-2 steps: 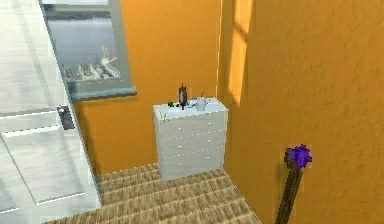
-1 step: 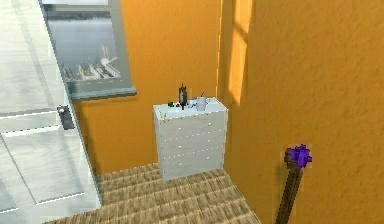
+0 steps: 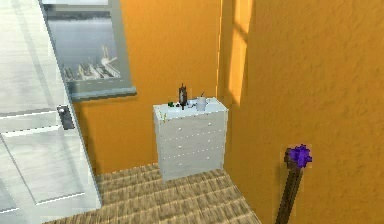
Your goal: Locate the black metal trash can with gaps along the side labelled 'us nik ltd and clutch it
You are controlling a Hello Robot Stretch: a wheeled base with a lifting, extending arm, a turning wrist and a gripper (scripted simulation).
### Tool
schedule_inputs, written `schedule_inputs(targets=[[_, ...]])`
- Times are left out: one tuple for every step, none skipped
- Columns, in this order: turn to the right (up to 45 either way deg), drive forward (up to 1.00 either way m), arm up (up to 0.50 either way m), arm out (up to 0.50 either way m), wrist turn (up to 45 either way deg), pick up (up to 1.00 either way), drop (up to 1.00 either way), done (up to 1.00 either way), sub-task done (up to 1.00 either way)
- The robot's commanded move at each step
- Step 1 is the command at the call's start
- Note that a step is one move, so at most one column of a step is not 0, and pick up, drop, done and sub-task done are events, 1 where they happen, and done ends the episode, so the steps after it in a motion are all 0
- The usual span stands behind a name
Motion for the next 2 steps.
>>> schedule_inputs(targets=[[0.0,0.00,0.00,0.00,0.0,1.00,0.00,0.00,0.00],[0.0,0.00,0.10,0.00,0.0,0.00,0.00,0.00,0.00]])
